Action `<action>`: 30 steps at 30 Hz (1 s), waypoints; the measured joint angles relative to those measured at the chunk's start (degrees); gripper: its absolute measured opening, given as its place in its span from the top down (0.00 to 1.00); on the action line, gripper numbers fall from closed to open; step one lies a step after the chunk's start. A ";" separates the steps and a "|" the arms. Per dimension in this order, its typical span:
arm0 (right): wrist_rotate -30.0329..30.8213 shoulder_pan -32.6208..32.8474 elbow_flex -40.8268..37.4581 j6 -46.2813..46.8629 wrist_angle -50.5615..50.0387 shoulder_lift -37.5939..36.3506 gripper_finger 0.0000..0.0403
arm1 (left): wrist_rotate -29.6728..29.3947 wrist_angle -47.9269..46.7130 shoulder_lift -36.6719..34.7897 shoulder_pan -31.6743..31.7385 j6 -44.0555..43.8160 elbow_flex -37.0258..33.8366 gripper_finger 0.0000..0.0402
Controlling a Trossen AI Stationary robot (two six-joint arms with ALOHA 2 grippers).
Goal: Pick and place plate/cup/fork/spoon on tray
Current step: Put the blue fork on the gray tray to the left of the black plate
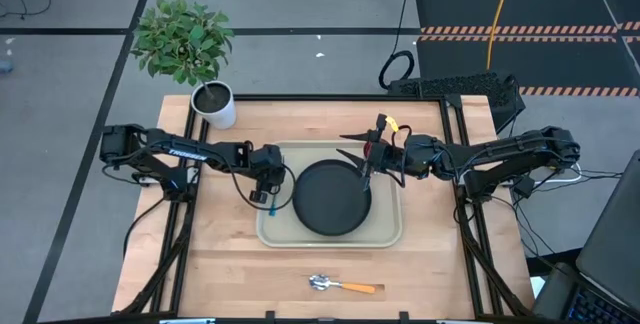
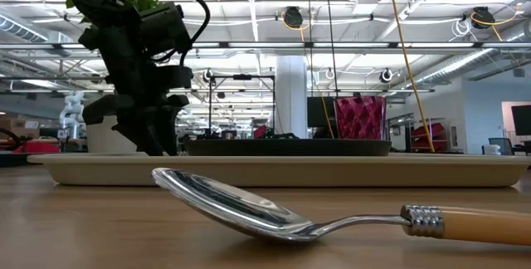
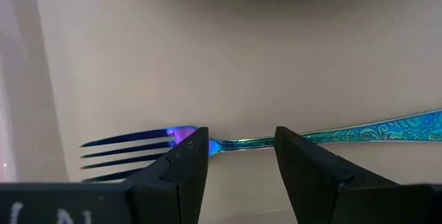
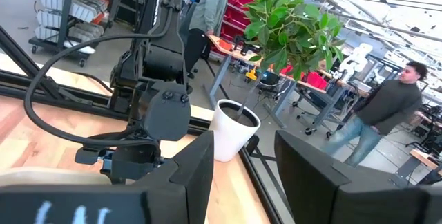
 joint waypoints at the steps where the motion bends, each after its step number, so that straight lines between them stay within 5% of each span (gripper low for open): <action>1: 0.00 0.00 0.00 0.07 0.00 0.00 0.63 | 0.00 -0.38 0.00 0.00 -0.31 0.00 0.57; 30: 0.02 0.00 0.00 0.02 -0.25 0.00 0.63 | 0.83 -3.69 0.00 -2.32 -11.75 0.00 0.57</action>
